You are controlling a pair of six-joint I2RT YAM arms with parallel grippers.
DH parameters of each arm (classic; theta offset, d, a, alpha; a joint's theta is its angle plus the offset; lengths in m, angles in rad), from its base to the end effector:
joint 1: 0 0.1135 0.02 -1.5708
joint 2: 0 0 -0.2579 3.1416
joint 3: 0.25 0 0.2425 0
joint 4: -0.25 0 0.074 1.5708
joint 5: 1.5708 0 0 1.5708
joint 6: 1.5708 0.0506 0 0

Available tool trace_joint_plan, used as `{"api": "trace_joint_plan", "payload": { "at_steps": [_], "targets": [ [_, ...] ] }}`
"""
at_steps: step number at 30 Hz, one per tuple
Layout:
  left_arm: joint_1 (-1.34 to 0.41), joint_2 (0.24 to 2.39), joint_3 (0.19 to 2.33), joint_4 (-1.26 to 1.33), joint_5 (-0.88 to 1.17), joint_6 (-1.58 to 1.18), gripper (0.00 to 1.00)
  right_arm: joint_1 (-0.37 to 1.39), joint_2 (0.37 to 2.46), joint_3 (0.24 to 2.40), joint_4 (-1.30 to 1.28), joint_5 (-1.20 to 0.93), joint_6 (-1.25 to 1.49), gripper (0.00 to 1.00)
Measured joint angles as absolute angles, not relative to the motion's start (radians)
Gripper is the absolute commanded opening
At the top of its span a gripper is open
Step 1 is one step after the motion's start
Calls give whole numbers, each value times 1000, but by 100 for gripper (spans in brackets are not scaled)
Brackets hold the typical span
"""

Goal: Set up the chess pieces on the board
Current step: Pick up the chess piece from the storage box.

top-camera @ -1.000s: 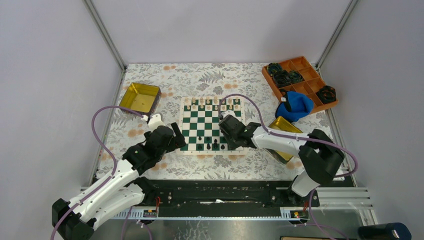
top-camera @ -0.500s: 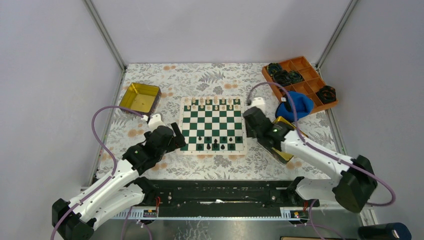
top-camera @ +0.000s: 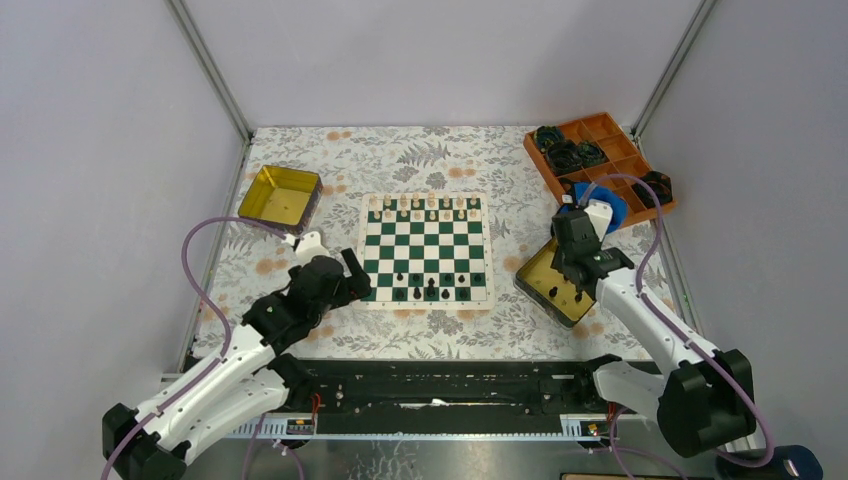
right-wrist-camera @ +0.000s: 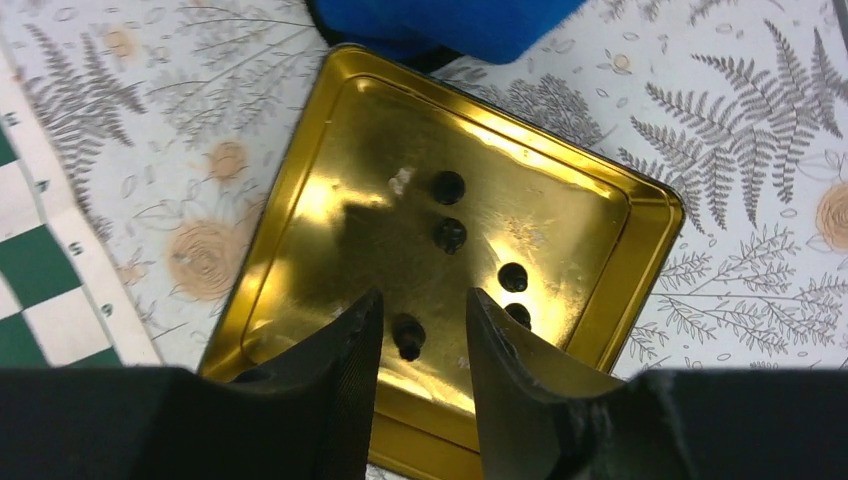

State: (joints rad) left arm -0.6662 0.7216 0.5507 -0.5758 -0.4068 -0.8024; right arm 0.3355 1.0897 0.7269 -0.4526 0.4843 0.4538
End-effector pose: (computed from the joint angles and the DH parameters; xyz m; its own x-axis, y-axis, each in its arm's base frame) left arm 0.1354 -0.0810 0.2212 -0.6151 -0.3565 -0.7033 -0.1482 0.9283 -0.3409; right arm 0.2184 0.0512 0.2284 -0.6134 0.1970 -0.7648 0.3104 0.9506 -0.0041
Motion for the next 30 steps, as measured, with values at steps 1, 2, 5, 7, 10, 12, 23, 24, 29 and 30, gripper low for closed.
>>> {"api": "trace_joint_plan", "payload": {
  "at_steps": [1,2,5,7,10,12,23,24,29,30],
  "targets": [
    [-666,717,550,-575,-406,-802,99,318,1098,721,-450,477,462,41],
    [-666,713,549,-575,-405,-802,99,300,1109,715,-445,471,469,41],
    [-666,707,546,-574,-399,-802,99,265,1142,705,-427,448,483,40],
    [-666,706,544,-570,-397,-802,99,245,1163,697,-411,432,489,40],
    [-666,707,537,-566,-390,-802,99,222,1190,694,-397,418,492,39],
    [-666,707,530,-559,-386,-802,99,208,1205,694,-385,410,492,39],
    [-666,707,512,-551,-373,-802,99,133,1299,692,-323,371,491,35],
    [-666,707,512,-551,-373,-802,99,130,1309,692,-319,368,491,34],
    [-666,709,512,-550,-372,-802,99,122,1351,692,-296,349,491,27],
    [-666,709,512,-549,-372,-802,99,121,1357,692,-294,347,492,26]
  ]
}}
